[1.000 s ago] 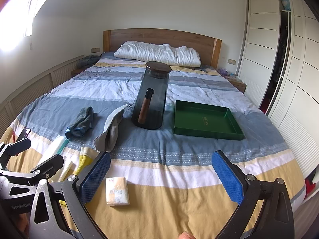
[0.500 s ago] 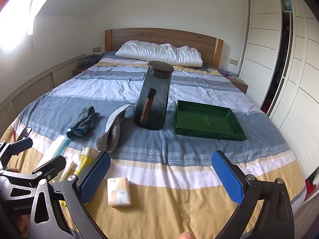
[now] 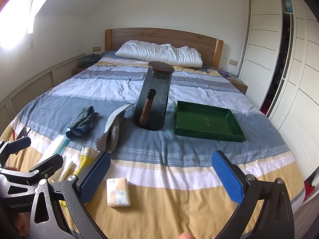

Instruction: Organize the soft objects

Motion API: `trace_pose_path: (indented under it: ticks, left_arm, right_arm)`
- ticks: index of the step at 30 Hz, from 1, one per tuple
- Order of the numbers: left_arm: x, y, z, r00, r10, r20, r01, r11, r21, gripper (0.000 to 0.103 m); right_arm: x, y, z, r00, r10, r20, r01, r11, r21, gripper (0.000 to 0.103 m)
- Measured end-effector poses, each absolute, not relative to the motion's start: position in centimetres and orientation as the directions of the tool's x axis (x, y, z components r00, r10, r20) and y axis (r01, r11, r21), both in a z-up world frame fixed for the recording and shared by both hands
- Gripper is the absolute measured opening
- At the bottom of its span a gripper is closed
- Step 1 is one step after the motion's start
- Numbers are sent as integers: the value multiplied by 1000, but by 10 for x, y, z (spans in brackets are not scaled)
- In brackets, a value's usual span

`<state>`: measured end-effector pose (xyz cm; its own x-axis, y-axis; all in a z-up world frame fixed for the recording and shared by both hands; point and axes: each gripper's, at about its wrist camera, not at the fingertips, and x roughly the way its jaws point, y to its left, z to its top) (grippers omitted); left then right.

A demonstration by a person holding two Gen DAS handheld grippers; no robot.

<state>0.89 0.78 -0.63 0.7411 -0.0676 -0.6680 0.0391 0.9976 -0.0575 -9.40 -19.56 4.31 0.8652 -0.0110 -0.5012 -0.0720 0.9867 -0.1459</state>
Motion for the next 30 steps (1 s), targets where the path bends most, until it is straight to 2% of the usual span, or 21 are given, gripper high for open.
trace_pose_path:
  ticks: [30]
  left_arm:
    - [8,10,-10,739,-57,-671,27,998,-54,102]
  right_arm:
    - [-92,-197,40,862,-8,-506,-73,987,-141,103]
